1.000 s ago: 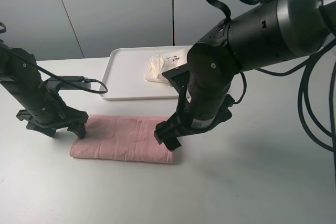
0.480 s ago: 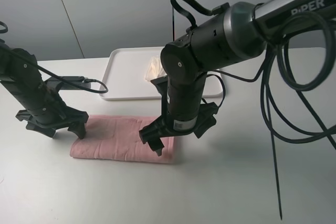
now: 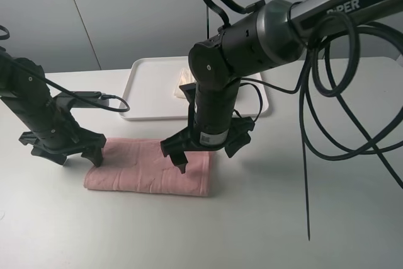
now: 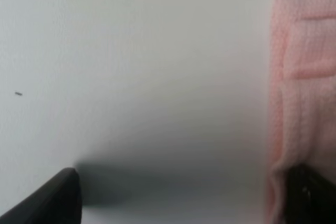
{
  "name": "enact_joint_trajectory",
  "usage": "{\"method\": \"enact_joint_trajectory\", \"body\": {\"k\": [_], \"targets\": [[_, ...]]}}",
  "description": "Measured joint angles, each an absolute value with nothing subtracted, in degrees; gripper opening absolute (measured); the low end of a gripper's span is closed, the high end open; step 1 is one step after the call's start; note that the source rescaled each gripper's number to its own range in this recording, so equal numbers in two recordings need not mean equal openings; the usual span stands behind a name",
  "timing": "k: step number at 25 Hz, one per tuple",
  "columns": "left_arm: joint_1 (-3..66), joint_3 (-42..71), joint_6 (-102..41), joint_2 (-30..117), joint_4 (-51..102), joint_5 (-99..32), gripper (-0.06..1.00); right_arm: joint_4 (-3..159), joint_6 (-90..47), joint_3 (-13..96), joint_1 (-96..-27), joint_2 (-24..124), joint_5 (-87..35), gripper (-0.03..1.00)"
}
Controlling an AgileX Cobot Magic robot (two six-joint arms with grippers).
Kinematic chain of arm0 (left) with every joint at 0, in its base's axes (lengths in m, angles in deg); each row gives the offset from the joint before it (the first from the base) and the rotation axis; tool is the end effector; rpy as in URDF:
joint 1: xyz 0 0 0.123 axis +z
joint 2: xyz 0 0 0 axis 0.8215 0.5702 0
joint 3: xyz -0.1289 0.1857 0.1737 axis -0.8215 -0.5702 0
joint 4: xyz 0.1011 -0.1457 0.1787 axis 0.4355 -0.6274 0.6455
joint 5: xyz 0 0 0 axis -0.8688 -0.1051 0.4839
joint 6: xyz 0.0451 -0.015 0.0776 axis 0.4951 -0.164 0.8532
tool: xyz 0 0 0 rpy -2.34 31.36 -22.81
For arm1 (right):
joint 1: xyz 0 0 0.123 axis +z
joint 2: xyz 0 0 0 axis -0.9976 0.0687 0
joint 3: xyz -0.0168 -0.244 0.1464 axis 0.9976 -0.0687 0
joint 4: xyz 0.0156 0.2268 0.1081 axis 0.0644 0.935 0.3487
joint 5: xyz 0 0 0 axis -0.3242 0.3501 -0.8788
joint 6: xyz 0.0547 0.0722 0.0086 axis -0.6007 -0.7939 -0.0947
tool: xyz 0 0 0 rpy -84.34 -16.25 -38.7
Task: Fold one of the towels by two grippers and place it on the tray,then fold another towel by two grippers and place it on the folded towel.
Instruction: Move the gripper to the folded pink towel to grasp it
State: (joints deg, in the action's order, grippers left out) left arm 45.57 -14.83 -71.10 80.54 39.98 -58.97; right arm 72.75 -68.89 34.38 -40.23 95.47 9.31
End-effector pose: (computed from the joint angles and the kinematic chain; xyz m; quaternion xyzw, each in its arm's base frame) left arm 0.2999 -0.0505 0.0907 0.0297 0.9984 -0.0038 0.0478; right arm 0.2628 0.2755 0.1151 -0.1665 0.9851 0.0387 0.0207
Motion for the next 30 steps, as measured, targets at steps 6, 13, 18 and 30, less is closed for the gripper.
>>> {"method": "enact_joint_trajectory", "body": {"k": [6, 13, 18, 30], "targets": [[45.5, -14.8, -71.1, 80.5, 40.1, -59.1, 0.98, 76.5, -67.5, 34.4, -41.5, 98.1, 8.3, 0.95], [45.5, -14.7, -71.1, 80.5, 40.3, -59.1, 0.98, 76.8, -67.6, 34.5, -41.5, 98.5, 6.1, 0.92], [45.5, -14.7, -71.1, 80.5, 40.5, -59.1, 0.98, 77.0, -68.3, 34.7, -41.5, 99.5, 5.2, 0.85], [45.5, -14.7, -71.1, 80.5, 40.8, -59.1, 0.98, 77.9, -68.3, 34.8, -41.3, 100.1, 4.8, 0.53]]}}
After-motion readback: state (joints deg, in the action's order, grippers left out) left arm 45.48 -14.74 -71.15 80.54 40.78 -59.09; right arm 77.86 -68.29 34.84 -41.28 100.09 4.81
